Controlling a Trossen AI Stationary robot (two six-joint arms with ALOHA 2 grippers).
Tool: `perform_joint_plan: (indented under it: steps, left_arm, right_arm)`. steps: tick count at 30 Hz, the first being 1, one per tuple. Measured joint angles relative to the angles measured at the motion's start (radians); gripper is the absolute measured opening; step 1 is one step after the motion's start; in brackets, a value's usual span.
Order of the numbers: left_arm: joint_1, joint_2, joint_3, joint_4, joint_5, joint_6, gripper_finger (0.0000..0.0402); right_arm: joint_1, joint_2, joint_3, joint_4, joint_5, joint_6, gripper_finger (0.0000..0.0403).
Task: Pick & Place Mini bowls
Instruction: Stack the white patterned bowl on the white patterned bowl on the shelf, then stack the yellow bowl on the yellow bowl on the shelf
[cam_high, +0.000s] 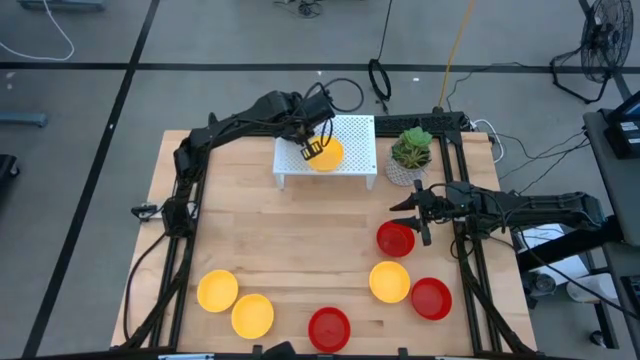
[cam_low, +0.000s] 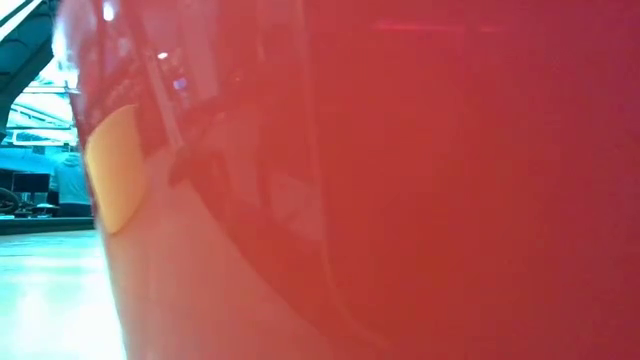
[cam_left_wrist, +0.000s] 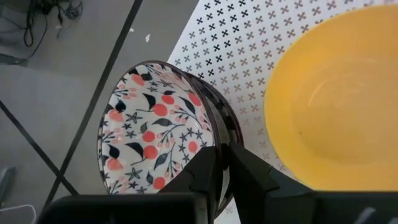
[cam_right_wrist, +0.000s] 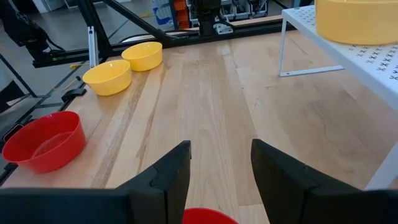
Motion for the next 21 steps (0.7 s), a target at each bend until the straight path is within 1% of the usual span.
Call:
perform_joint_plan:
  steps: [5,8,13,18,21]
  left_arm:
    - [-0.001,0.000,0.000,0.010,0.000,-0.034,0.0042]
    - [-0.006,0.000,0.000,0.010,-0.002,-0.034,0.0054]
    - [-0.019,-0.011,0.000,0.010,-0.015,-0.031,0.0109]
    - [-0.040,-0.049,0.001,0.014,-0.082,-0.028,0.0172]
    - [-0.063,-0.096,0.001,0.013,-0.070,-0.071,0.0195]
  right_arm:
    - [0.000,0.000,0.000,0.000,0.000,0.000,0.0155]
    - [0.000,0.000,0.000,0.000,0.000,0.000,0.0155]
    - [0.000,0.000,0.000,0.000,0.000,0.000,0.0155]
    - [0.000,0.000,0.000,-0.001,0.000,0.000,0.0155]
    - [0.000,0.000,-0.001,-0.001,0.000,0.000,0.0155]
